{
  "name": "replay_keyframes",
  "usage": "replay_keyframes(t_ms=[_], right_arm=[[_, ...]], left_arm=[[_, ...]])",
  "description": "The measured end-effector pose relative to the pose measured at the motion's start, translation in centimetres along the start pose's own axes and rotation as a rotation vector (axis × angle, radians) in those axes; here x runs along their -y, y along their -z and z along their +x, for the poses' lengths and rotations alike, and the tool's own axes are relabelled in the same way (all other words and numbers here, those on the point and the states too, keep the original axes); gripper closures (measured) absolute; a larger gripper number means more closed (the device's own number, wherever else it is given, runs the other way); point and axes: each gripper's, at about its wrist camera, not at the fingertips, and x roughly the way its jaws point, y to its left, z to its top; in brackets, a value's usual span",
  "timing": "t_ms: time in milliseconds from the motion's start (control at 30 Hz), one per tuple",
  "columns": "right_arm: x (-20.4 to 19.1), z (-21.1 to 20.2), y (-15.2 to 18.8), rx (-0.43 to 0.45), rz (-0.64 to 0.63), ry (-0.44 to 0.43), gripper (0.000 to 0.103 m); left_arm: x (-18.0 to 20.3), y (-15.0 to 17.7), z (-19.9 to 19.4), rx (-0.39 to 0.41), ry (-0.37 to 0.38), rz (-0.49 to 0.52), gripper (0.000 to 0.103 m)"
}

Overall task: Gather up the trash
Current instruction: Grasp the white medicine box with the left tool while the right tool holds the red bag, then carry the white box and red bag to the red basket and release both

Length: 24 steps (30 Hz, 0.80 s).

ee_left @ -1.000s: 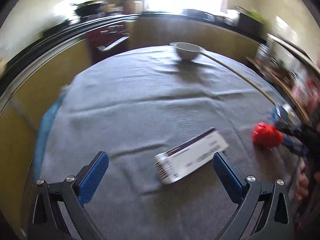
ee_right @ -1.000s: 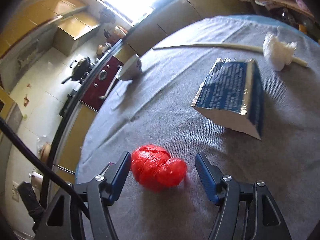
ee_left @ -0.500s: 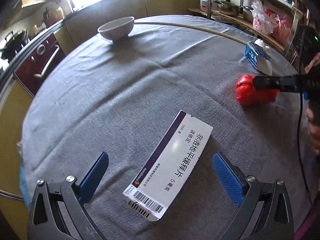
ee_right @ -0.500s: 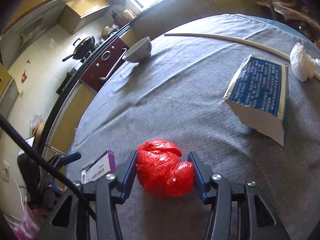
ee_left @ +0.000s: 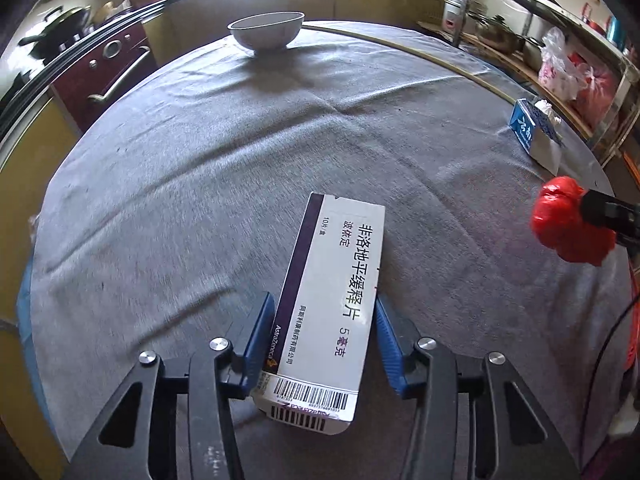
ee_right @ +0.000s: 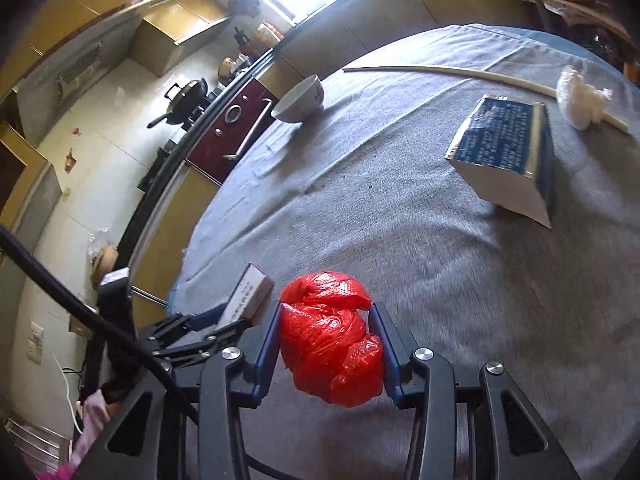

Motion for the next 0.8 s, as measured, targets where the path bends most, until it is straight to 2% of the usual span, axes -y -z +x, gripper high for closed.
replay_keyframes(t_ms=[200,333,467,800], right_arm=[[0.3,-3.2,2.0,0.024,0.001,-0.01,0.057],[0.5,-5.1,3.4,0.033,0.006,-0.021,0.057],[0.5,-6.8,4.7,0.041,-0.003,-0.026,0.057],[1.7,-10.2,6.4,0.077,0.018,-0.029,0.057]], left_arm=[[2.0,2.0,-4.0,0.057,-0.08,-0.07,0.056],[3.8,2.9,-6.4,0.1,-0.104,-0.088,0.059],[5.5,3.4,-8.3,0.14,-0.136,-0.064,0.059],[9.6,3.2,-11.4,0.2,-0.125,-0.007,0.06]])
